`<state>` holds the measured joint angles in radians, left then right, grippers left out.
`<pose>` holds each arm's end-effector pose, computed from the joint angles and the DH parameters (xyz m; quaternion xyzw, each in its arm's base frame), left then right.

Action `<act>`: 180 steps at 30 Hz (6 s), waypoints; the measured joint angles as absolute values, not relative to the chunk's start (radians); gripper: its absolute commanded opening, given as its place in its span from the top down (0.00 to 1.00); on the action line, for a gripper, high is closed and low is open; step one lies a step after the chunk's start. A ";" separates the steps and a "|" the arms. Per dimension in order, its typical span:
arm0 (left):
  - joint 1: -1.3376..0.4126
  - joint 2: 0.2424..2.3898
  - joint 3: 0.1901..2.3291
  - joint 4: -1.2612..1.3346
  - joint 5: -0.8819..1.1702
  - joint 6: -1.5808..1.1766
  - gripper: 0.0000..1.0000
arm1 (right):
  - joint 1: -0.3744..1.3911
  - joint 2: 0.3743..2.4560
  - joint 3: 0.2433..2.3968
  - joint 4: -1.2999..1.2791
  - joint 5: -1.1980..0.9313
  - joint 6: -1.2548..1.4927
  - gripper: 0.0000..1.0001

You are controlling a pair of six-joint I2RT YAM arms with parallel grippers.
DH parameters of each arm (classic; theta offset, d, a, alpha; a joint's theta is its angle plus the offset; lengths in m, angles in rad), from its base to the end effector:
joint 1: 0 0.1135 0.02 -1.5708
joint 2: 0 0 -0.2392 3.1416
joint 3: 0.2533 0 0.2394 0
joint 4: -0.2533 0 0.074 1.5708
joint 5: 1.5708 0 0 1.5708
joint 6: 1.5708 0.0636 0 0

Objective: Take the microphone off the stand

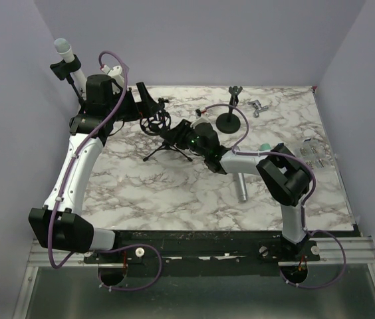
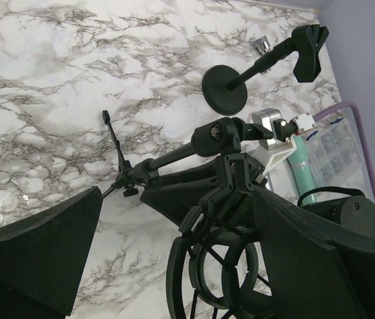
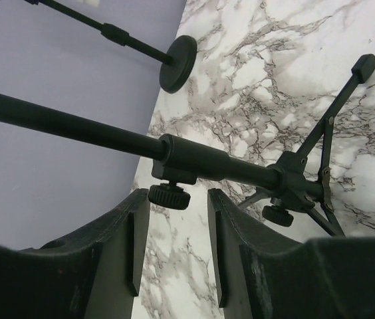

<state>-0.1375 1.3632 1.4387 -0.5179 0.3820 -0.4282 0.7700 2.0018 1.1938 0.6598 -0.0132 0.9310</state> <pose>0.3112 -0.0670 0.3679 -0.0197 0.8356 -0.3006 0.4594 0.3293 0.3205 0.1844 0.0566 0.7554 0.4940 0.4268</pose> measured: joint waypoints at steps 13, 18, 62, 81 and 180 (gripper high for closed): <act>-0.135 1.350 1.432 -0.517 0.382 -0.427 0.01 | 0.764 2.020 1.194 0.711 -0.015 1.023 0.76; -0.133 1.346 1.432 -0.517 0.381 -0.427 0.01 | 0.759 2.053 1.195 0.771 -0.025 1.105 0.99; -0.084 1.294 1.411 -0.510 0.341 -0.435 0.01 | 0.813 1.917 1.364 0.106 0.105 0.500 0.34; -0.084 1.294 1.410 -0.510 0.342 -0.435 0.01 | 0.679 1.763 1.525 0.048 0.162 0.508 0.10; -0.080 1.294 1.400 -0.502 0.352 -0.439 0.01 | 0.640 1.607 1.212 0.337 -0.049 0.761 0.06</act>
<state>-0.0795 1.2942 1.4002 -0.5018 0.3519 -0.4393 0.6395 1.6066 1.2118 0.3374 -0.0490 0.7612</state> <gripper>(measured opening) 0.982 0.983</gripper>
